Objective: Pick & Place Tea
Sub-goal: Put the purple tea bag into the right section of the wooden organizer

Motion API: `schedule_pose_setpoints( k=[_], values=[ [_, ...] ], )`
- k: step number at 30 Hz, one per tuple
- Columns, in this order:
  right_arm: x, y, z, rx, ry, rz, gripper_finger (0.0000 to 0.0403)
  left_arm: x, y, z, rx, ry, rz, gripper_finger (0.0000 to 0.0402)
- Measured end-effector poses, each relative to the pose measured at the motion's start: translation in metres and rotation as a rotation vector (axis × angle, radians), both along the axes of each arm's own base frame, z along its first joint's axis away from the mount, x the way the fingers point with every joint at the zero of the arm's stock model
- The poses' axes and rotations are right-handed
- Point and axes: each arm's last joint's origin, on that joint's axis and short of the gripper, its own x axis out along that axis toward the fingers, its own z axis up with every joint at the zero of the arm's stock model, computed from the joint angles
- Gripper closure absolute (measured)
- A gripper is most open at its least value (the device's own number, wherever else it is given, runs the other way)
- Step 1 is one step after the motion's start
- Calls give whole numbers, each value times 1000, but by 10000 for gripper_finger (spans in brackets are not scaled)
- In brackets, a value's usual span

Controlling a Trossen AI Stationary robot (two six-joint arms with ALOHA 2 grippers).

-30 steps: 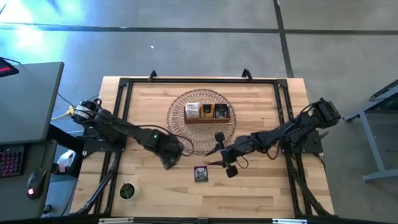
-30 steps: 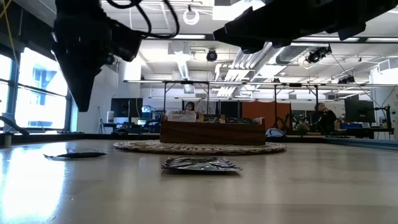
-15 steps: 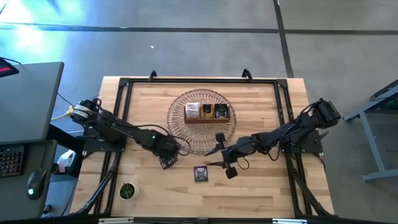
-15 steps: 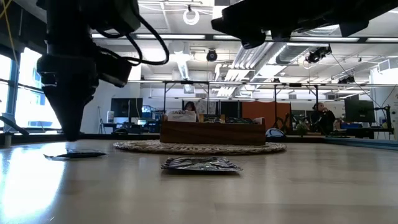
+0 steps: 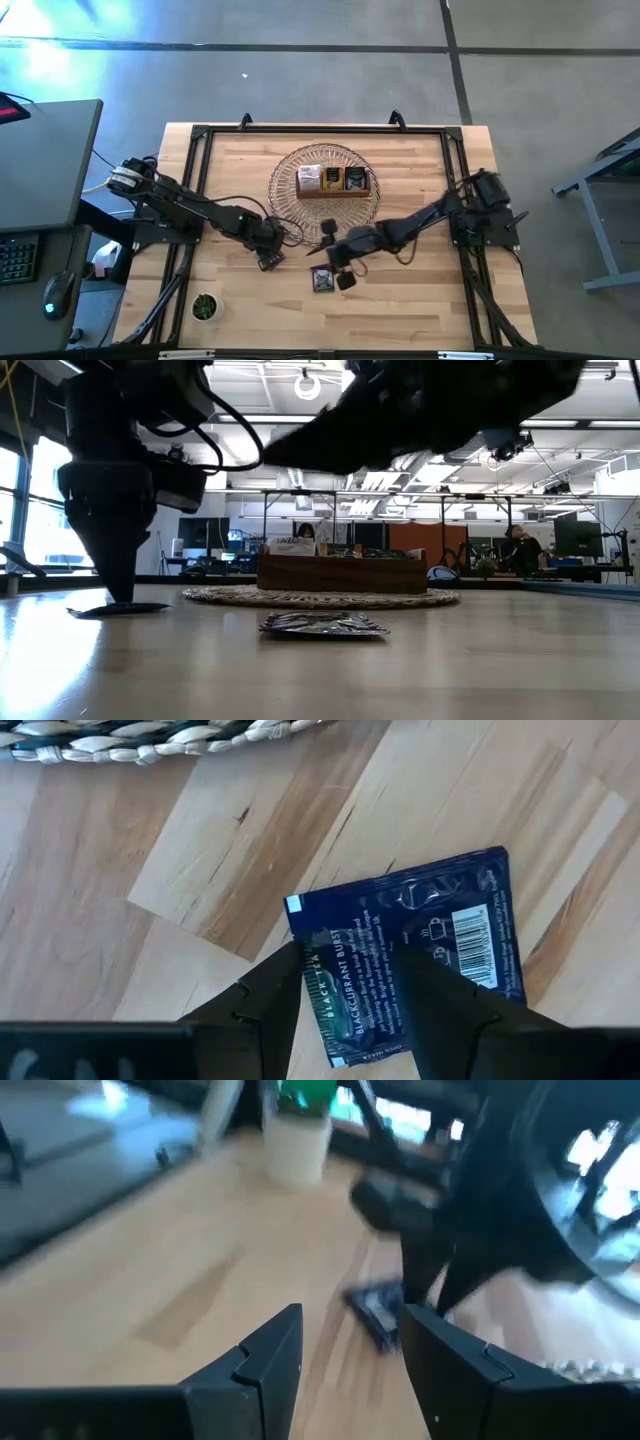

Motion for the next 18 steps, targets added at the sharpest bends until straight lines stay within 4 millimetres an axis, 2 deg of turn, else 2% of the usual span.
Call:
schedule_pose_setpoints(
  k=[10, 14, 18],
  values=[
    [62, 6, -50, -53, 216, 4, 238, -1, -1, -1, -47, 17, -30, 247],
    [71, 7, -52, -77, 279, 5, 238, 0, -1, -5, -51, 41, -18, 252],
    [72, 8, -51, -91, 297, 5, 238, -2, -1, -8, -50, 74, -16, 295]
  ],
)
